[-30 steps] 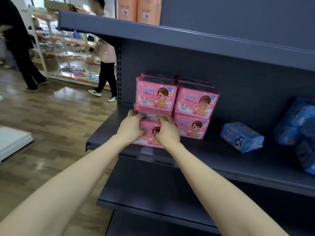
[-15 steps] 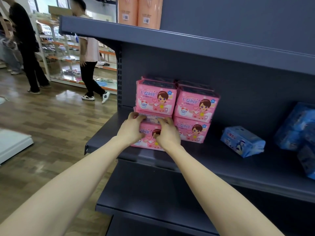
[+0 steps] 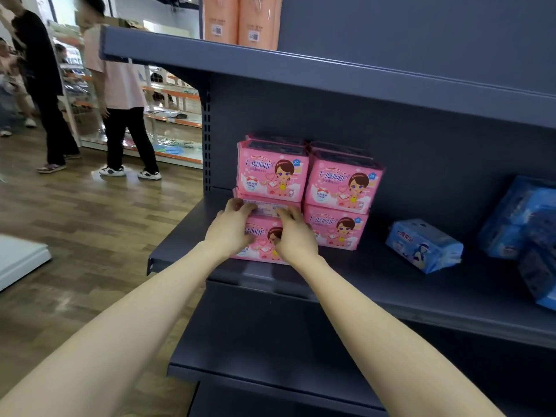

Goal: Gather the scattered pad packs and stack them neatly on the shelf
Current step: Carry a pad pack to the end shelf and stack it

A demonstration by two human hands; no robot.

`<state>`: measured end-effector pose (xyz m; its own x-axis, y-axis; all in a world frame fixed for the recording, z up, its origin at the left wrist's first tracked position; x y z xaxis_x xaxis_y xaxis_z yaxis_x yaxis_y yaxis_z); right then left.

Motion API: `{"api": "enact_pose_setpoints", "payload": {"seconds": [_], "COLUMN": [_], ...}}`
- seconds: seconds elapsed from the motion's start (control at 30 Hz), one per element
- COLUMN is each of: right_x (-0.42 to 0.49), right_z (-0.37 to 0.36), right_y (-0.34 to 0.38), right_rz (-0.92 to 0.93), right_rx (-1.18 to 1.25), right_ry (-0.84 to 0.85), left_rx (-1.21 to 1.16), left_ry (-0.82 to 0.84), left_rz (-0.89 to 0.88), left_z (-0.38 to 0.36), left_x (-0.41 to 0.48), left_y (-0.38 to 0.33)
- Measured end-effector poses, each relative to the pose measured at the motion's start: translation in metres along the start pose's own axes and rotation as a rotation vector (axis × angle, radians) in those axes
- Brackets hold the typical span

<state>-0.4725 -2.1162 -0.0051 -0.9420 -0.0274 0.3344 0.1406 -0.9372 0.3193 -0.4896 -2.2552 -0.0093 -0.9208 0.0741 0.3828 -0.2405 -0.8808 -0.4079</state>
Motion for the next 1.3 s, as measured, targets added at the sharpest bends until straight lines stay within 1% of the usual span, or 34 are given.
{"api": "enact_pose_setpoints", "payload": {"seconds": [0.13, 0.27, 0.43, 0.53, 0.63, 0.77, 0.87, 1.0, 1.3], "right_x": [-0.001, -0.003, -0.012, -0.018, -0.023, -0.029, -0.035, -0.049, -0.106], "right_z": [0.003, 0.002, 0.001, 0.005, 0.011, 0.02, 0.029, 0.043, 0.093], "right_y": [-0.003, -0.001, -0.003, -0.005, -0.008, -0.021, -0.04, -0.076, -0.183], "right_rz": [-0.003, -0.011, -0.036, -0.072, -0.081, -0.106, -0.155, -0.231, -0.401], "right_rx": [0.021, 0.013, 0.06, 0.095, 0.099, 0.088, 0.047, 0.012, -0.08], "right_ry": [0.031, 0.013, -0.039, -0.081, -0.119, -0.138, -0.127, -0.108, -0.055], "left_rx": [0.018, 0.006, 0.115, 0.178, 0.242, 0.194, 0.121, 0.083, 0.114], "left_ry": [0.004, 0.016, 0.048, 0.001, -0.06, -0.053, -0.024, 0.027, 0.221], "left_rz": [0.006, 0.0, -0.031, -0.042, -0.125, -0.22, -0.299, -0.384, -0.49], "left_z": [-0.001, -0.001, 0.007, 0.011, 0.013, 0.007, 0.0, -0.016, -0.084], "left_x": [-0.001, -0.001, -0.002, -0.004, -0.008, -0.015, -0.018, -0.022, -0.042], "left_y": [0.0, -0.002, 0.001, -0.006, -0.024, -0.053, -0.076, -0.111, -0.22]}}
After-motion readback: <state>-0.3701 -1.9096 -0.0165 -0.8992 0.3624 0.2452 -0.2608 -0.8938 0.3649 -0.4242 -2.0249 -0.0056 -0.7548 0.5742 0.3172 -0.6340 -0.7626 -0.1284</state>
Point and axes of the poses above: each hand's wrist, its own x-axis towards the middle knuckle, its own z-axis out of the back of the hand, y = z × x, the point moved 2 cm from there along x, towards the middle knuckle, and after that the axes turned 9 degrees about -y, right-handed, at the moved point
